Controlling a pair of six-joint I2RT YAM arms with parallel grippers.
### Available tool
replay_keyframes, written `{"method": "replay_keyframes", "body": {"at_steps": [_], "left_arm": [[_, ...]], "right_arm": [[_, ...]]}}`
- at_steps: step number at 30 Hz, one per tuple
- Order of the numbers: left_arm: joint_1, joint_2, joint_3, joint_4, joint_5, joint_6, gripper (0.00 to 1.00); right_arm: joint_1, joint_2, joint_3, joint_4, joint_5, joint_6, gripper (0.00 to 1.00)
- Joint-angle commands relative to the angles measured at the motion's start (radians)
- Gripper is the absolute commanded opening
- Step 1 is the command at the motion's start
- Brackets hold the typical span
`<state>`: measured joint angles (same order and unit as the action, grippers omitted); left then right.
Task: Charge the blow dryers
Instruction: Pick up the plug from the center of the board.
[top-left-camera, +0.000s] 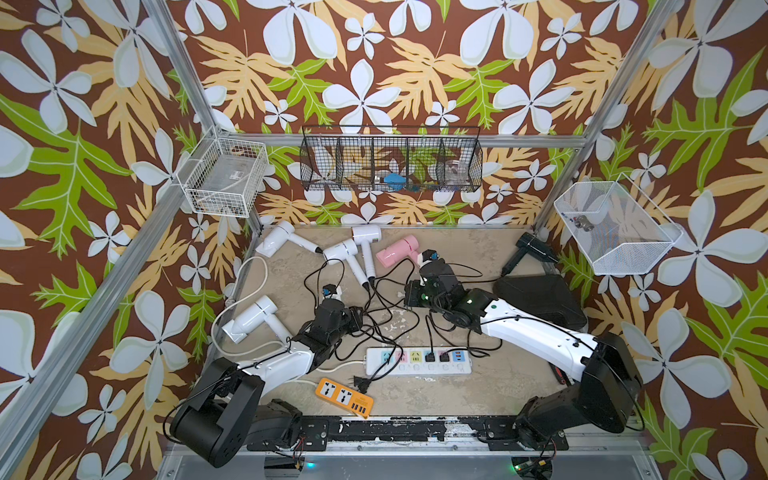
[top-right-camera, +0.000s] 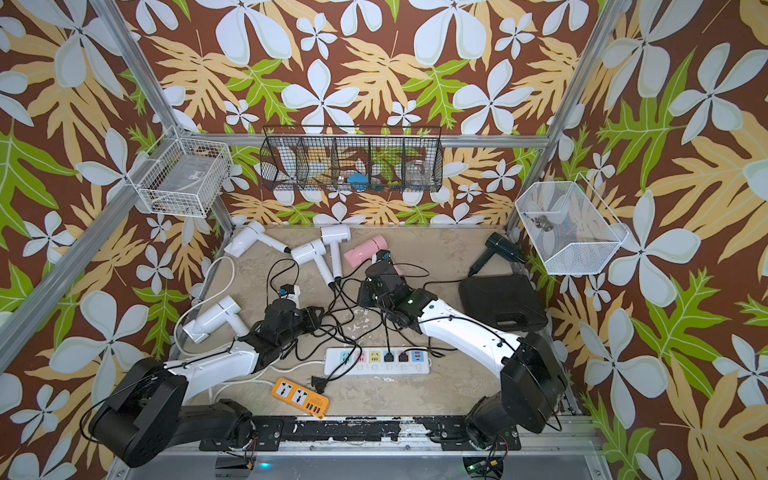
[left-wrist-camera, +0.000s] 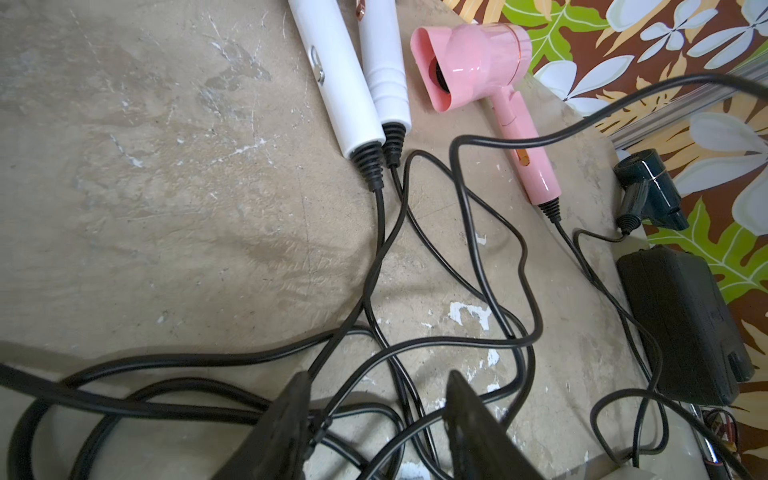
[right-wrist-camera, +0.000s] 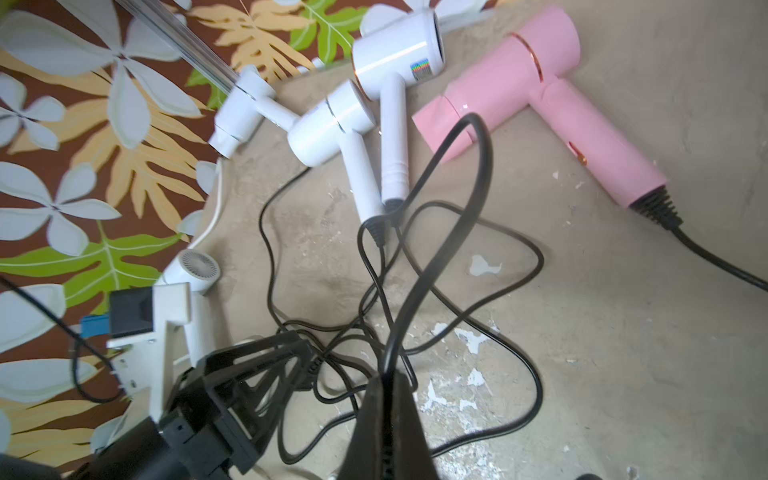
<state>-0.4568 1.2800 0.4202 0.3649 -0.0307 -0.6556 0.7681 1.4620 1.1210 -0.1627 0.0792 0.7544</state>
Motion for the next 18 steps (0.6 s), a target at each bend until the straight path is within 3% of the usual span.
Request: {"method": "replay_keyframes", "body": {"at_steps": [1, 8, 18], "left_arm": [[0.001, -0.023, -0.007, 0.021, 0.009, 0.006, 0.63], [0.001, -0.114, -0.062, 0.099, 0.079, 0.014, 0.8], [-0.047, -0.33, -0.21, 0.416, 0.321, 0.035, 0.94]], "right_arm": [[0.0, -0.051, -0.014, 0.081, 0.013, -0.027, 0.0], [0.0, -0.163, -0.05, 0.132, 0.01, -0.042, 0.0], [0.0, -0.207, -0.173, 0.191, -0.031, 0.01, 0.0]]}}
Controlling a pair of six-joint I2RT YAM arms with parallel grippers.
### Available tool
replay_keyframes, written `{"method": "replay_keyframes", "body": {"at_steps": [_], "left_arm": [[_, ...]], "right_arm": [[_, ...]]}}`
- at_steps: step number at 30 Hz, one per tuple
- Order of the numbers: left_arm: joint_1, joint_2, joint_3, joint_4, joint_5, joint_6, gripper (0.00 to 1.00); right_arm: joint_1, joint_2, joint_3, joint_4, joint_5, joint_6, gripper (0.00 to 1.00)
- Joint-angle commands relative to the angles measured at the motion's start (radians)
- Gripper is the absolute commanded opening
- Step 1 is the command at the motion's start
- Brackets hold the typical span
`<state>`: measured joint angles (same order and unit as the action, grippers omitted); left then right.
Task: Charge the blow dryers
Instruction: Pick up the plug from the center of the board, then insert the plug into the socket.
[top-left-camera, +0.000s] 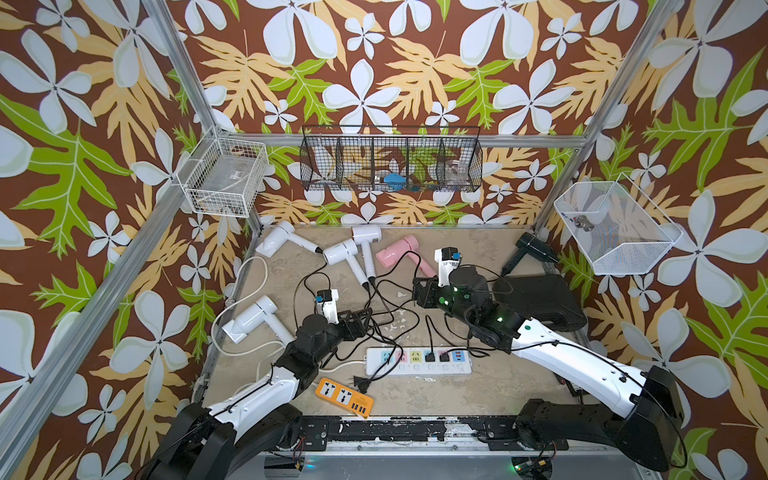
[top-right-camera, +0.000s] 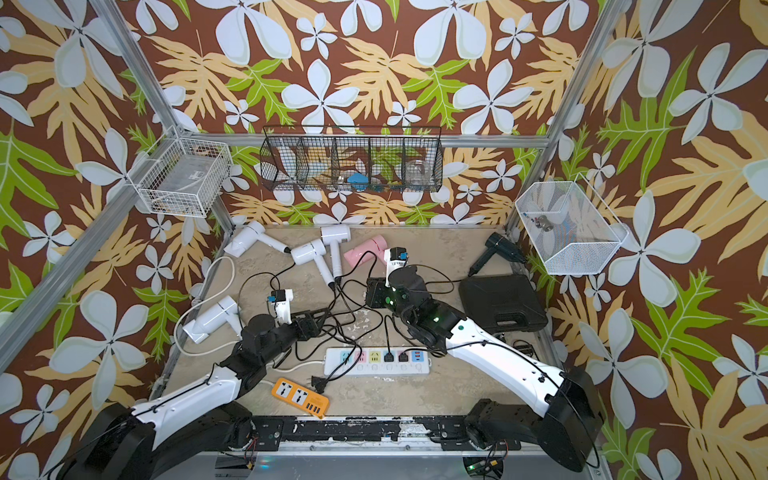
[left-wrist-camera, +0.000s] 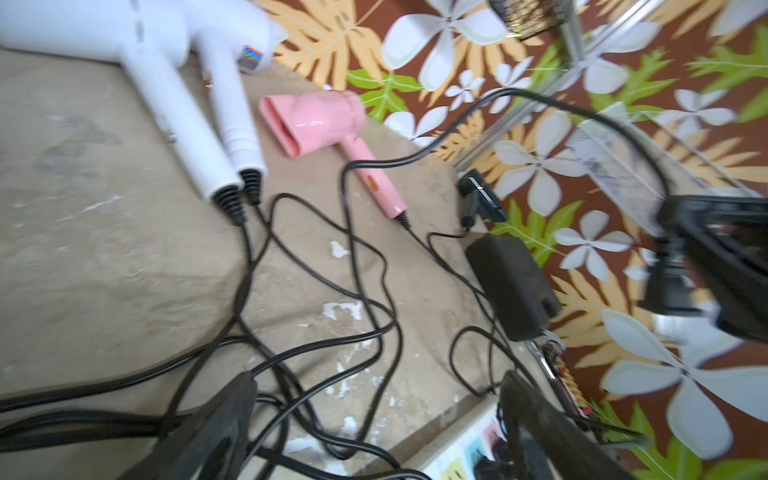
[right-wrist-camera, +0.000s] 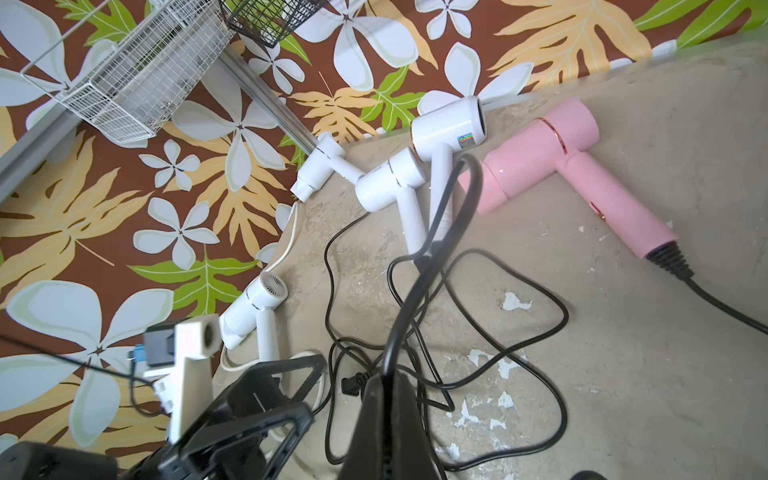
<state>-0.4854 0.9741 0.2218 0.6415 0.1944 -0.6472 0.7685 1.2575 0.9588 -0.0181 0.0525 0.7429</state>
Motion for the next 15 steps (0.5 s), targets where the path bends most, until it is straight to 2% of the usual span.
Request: {"method": "replay_keyframes", "body": {"at_steps": [1, 5, 9, 15], "left_arm": [[-0.035, -0.034, -0.014, 0.152, 0.102, 0.036, 0.94], [-0.066, -0.012, -0.008, 0.206, 0.17, 0.039, 0.95], [-0.082, 0.076, 0.024, 0.248, 0.25, 0.025, 0.91], [-0.126, 0.167, 0.072, 0.244, 0.281, 0.035, 0.88]], "right_arm": [[0.001, 0.0, -0.015, 0.047, -0.003, 0.025, 0.0], [0.001, 0.019, -0.02, 0.05, -0.002, 0.039, 0.0], [0.009, 0.044, -0.02, 0.064, -0.002, 0.053, 0.0], [0.038, 0.088, -0.002, 0.082, -0.002, 0.065, 0.0]]}}
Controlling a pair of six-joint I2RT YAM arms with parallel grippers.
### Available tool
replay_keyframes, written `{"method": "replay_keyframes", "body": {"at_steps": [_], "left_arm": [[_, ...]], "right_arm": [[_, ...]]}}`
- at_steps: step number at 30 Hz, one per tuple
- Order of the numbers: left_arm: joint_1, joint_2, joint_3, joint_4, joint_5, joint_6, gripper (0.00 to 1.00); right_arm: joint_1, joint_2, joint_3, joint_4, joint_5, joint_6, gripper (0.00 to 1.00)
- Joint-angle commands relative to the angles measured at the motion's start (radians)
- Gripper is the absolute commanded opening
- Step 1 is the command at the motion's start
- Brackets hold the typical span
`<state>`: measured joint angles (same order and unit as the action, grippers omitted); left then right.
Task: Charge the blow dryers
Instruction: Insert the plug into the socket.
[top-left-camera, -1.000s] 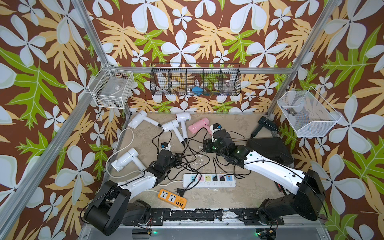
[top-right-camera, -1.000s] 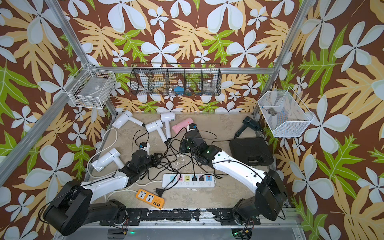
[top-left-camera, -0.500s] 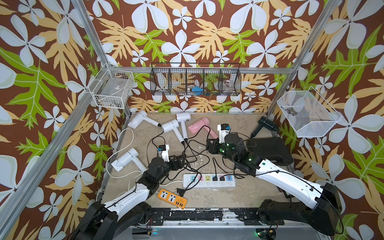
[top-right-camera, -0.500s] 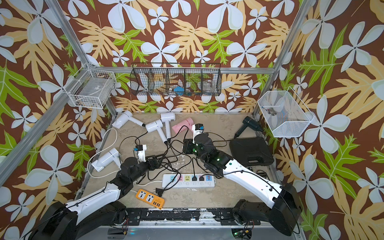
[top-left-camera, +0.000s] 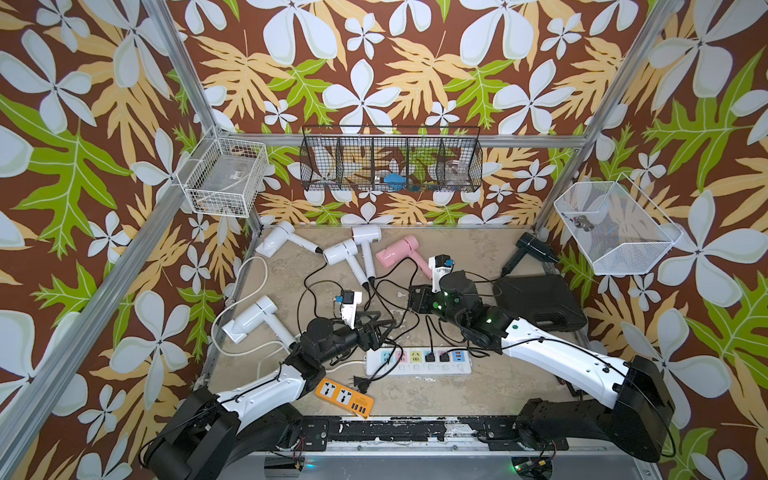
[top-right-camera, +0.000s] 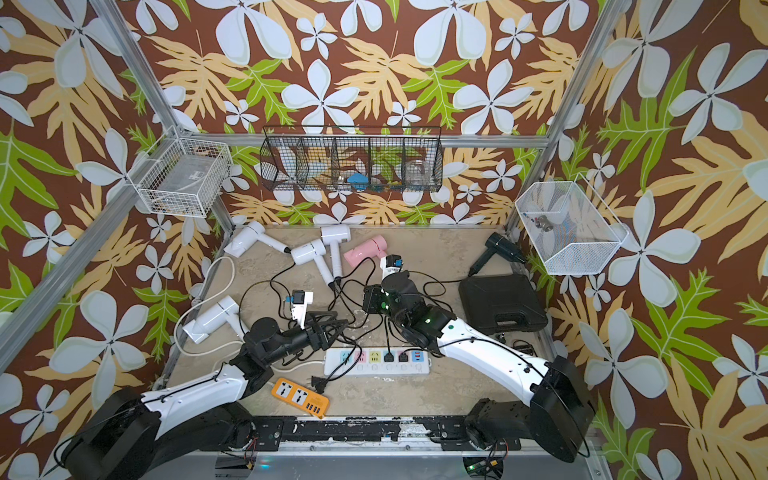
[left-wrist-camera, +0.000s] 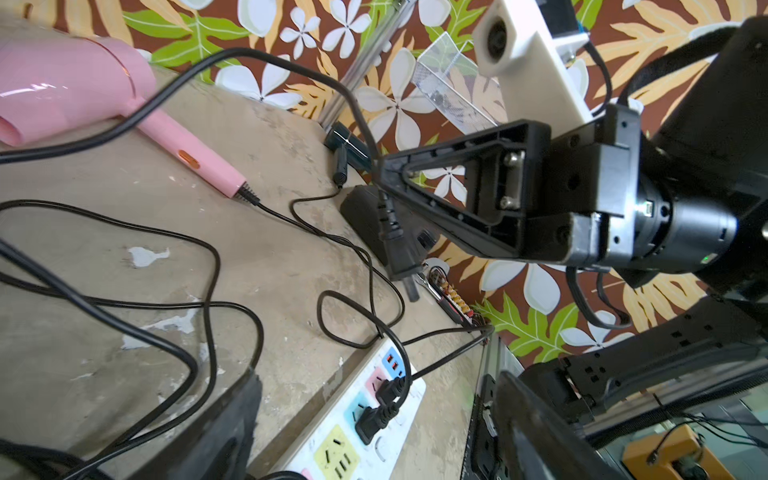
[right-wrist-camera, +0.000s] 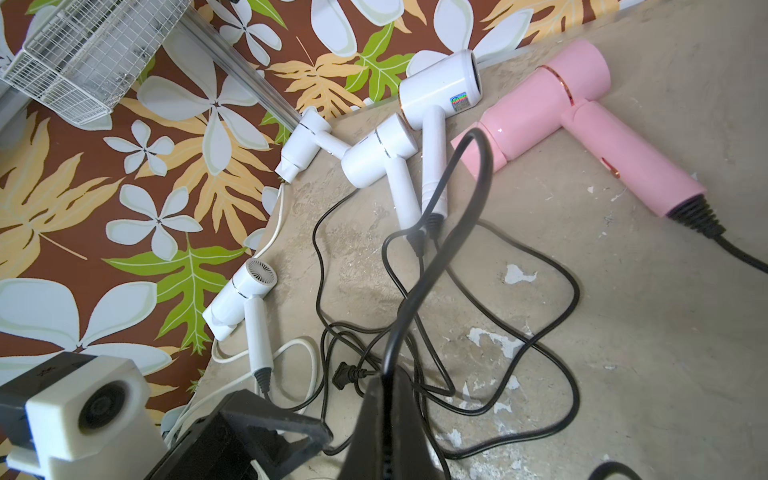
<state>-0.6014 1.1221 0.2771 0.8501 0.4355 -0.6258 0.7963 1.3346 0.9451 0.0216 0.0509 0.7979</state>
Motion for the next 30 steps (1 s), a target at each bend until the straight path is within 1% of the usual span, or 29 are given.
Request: {"method": "replay_keyframes", "body": {"at_steps": [1, 6, 13, 16, 21, 26, 30], "left_arm": [[-0.012, 0.028, 0.023, 0.029, 0.039, 0.015, 0.86], [-0.016, 0.068, 0.045, 0.007, 0.035, 0.021, 0.77], [-0.015, 0.102, 0.063, -0.013, 0.031, 0.023, 0.55], [-0.016, 0.107, 0.066, -0.016, 0.029, 0.022, 0.48], [-0.015, 0.11, 0.068, -0.022, 0.023, 0.024, 0.4], [-0.015, 0.108, 0.07, -0.028, 0.019, 0.027, 0.36], [-0.015, 0.105, 0.073, -0.038, 0.014, 0.031, 0.25]], "right_arm": [[0.017, 0.019, 0.016, 0.043, 0.001, 0.011, 0.0], [0.044, 0.044, 0.033, 0.052, 0.004, 0.02, 0.0], [0.069, 0.055, 0.047, 0.055, 0.007, 0.026, 0.0], [0.075, 0.057, 0.046, 0.055, 0.006, 0.027, 0.0], [0.093, 0.064, 0.046, 0.057, 0.005, 0.032, 0.0], [0.11, 0.073, 0.046, 0.064, 0.001, 0.038, 0.0], [0.118, 0.075, 0.043, 0.067, 0.002, 0.043, 0.0]]}}
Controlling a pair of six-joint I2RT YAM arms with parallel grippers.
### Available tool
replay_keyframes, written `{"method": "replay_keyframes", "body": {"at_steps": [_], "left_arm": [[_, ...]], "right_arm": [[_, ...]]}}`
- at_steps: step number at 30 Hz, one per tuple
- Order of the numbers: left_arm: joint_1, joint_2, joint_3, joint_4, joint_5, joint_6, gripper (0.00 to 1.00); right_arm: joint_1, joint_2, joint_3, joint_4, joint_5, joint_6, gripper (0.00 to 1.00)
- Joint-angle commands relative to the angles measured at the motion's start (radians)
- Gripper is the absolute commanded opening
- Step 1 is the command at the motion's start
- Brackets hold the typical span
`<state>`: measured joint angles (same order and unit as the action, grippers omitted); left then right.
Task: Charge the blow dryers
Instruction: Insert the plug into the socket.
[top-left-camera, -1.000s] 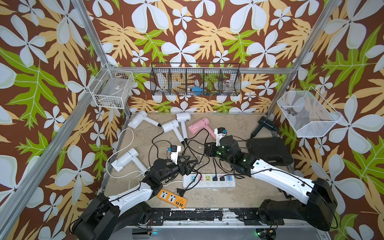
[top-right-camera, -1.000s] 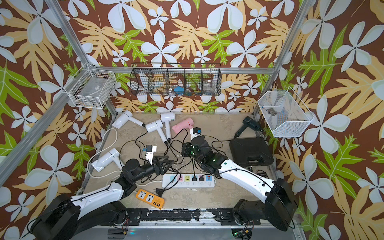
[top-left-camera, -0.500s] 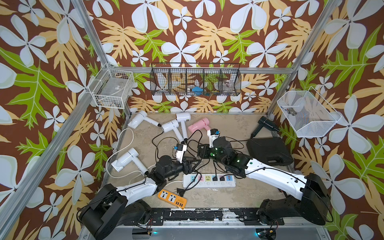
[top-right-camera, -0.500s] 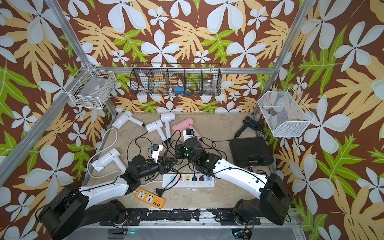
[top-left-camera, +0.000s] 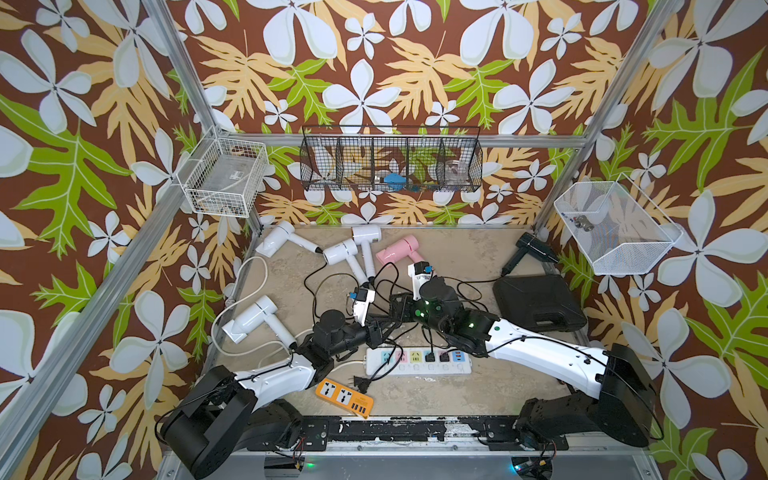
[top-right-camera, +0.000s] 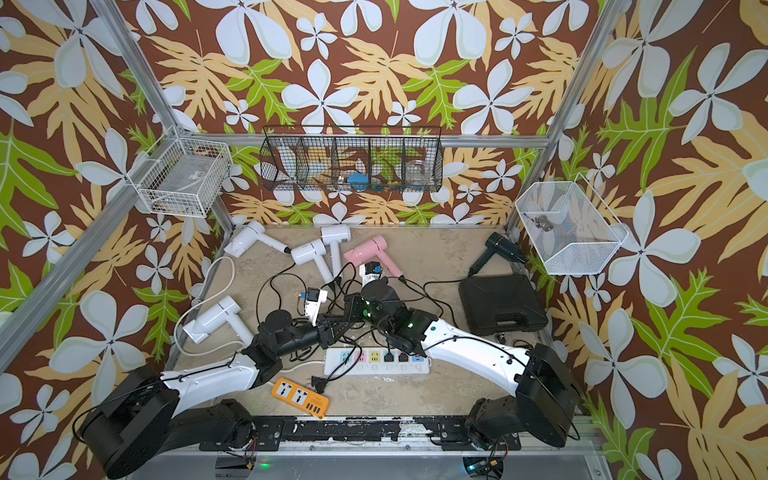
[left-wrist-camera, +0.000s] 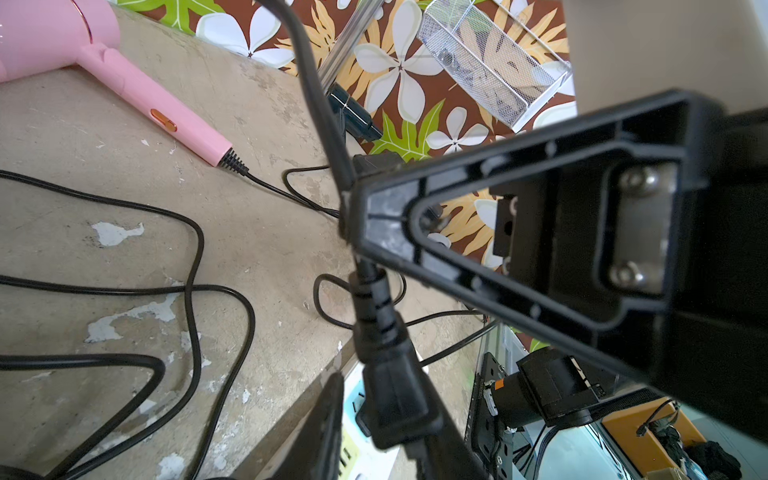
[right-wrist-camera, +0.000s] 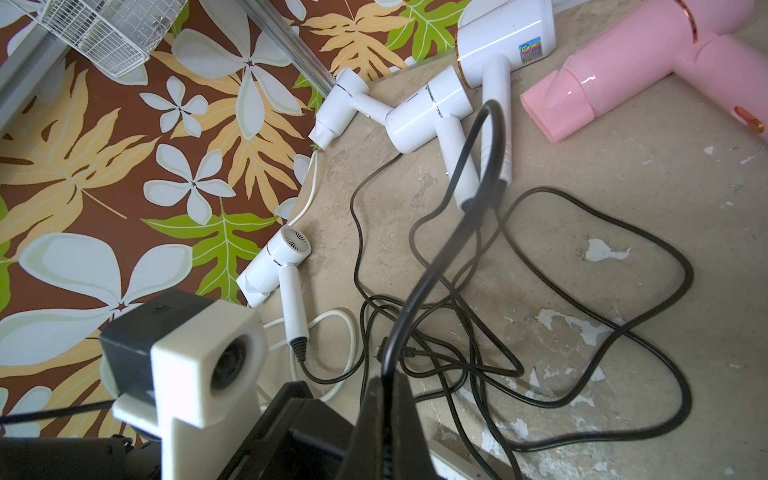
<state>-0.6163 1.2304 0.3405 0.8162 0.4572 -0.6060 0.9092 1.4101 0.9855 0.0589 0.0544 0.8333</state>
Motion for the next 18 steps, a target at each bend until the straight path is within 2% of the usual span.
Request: {"method": "replay_keyframes", "body": {"at_steps": [1, 7, 12, 14, 18], "left_arm": [[0.0, -0.004, 0.009, -0.004, -0.009, 0.012, 0.21], [-0.002, -0.008, 0.012, -0.014, -0.011, 0.019, 0.01], [0.0, -0.008, 0.015, -0.022, -0.019, 0.029, 0.0], [-0.001, -0.01, 0.015, -0.028, -0.025, 0.036, 0.0], [-0.002, -0.027, 0.018, -0.054, -0.05, 0.058, 0.0]], "right_arm": [[0.005, -0.001, 0.002, 0.029, -0.002, 0.007, 0.0], [0.005, -0.013, 0.007, 0.001, 0.01, 0.003, 0.0], [0.005, -0.015, 0.036, -0.058, -0.002, -0.021, 0.0], [0.005, -0.026, 0.056, -0.104, 0.004, -0.047, 0.09], [-0.005, -0.062, 0.114, -0.256, 0.039, -0.117, 0.38]]}}
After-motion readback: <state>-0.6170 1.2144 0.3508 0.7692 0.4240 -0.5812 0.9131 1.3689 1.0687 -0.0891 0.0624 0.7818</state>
